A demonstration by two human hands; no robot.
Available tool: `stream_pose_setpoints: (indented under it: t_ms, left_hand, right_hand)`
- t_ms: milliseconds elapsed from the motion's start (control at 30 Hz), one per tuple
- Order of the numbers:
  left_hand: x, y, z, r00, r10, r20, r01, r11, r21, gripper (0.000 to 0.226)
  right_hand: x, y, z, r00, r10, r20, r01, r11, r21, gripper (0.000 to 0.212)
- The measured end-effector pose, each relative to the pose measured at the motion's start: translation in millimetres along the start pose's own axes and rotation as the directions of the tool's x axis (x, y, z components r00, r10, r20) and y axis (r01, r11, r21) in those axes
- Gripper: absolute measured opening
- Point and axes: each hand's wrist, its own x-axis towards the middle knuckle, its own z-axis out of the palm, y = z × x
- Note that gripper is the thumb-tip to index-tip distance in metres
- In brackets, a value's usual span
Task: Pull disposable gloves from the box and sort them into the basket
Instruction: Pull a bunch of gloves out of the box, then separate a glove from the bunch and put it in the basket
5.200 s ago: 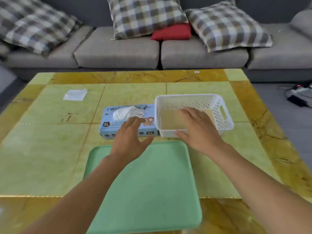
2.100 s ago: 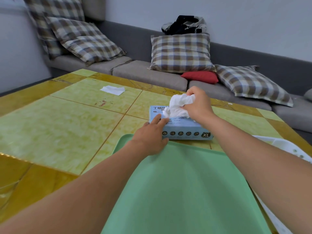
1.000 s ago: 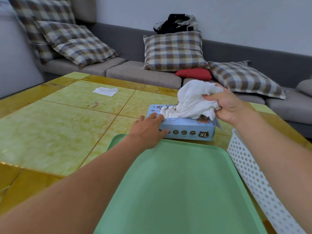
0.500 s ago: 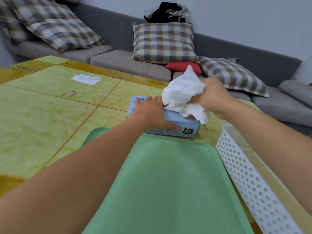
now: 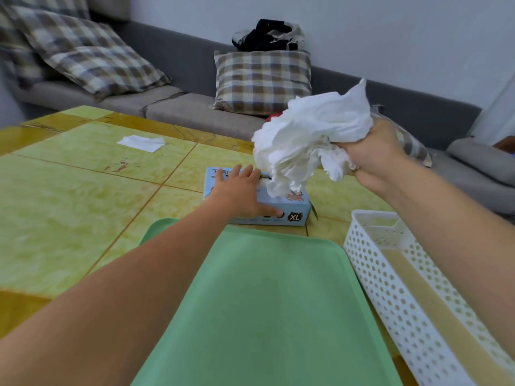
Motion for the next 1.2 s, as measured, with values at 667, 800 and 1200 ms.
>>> stream_pose_setpoints:
  t_ms: [667,800,1200]
  left_hand:
    - [-240.0,-43.2,-38.7,0.938,-0.344,0.048,0.289,0.695,-0.659,0.039]
    - [-220.3,-48.8,-30.1,0.921,-0.389,0.030,0.304,0.666,-0.681,0.056]
    - [-209.1,-66.2,-30.5,0.996,-0.079,0.044,0.090,0.874,-0.477,0.089]
  right_hand:
    - [-188.5,29.3,121.0,0.429,0.341,0.836,0.609,0.575,-0.547,0.072]
    - [-166.5,-3.8,94.0,0.784,0.162,0.599,0.192,0.854,-0.483,0.019]
    - [-160.6,83.2,144.1,0.718,0.171,0.675,0.303,0.796,-0.524,0.079]
